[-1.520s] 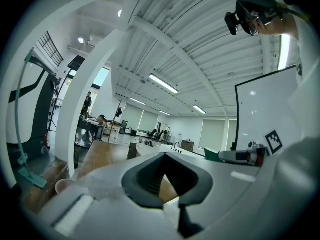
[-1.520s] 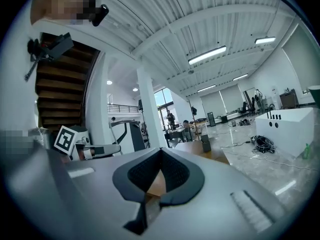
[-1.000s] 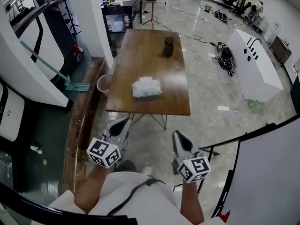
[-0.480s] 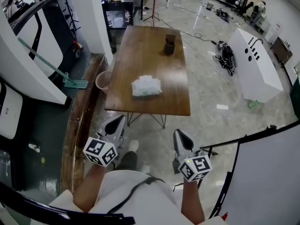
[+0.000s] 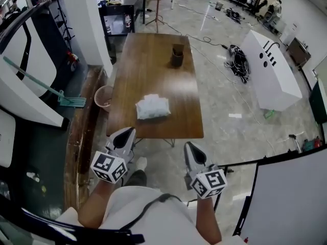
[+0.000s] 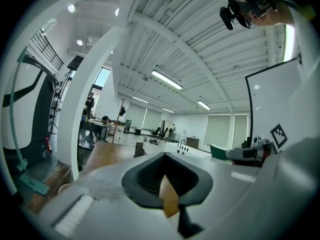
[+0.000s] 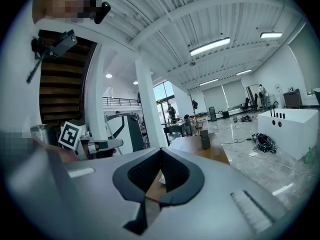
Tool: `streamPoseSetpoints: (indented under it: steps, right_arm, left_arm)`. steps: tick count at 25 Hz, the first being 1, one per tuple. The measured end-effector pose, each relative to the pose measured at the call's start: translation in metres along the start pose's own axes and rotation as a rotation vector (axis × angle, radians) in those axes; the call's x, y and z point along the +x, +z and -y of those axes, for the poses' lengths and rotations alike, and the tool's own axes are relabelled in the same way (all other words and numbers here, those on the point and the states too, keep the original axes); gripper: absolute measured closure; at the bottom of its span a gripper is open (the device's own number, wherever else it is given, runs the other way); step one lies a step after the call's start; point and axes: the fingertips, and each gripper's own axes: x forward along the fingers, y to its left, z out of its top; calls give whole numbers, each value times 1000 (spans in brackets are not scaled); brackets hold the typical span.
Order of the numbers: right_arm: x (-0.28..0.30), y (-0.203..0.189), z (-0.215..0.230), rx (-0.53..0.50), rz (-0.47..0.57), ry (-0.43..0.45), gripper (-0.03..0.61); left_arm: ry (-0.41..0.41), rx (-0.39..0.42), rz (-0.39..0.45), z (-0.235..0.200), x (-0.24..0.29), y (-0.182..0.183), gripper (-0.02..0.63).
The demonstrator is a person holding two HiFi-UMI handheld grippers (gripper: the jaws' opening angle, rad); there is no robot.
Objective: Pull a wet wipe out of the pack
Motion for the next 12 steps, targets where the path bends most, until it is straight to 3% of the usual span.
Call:
streamPoseSetpoints:
  steps: [5, 12]
  right_arm:
    - [39, 9, 11, 11, 0, -10, 574]
    - [95, 16, 20, 9, -24, -32, 574]
  left_arm:
    - [-60, -17, -25, -19, 42, 7, 610]
    - [-139, 37, -74, -44, 89, 13, 607]
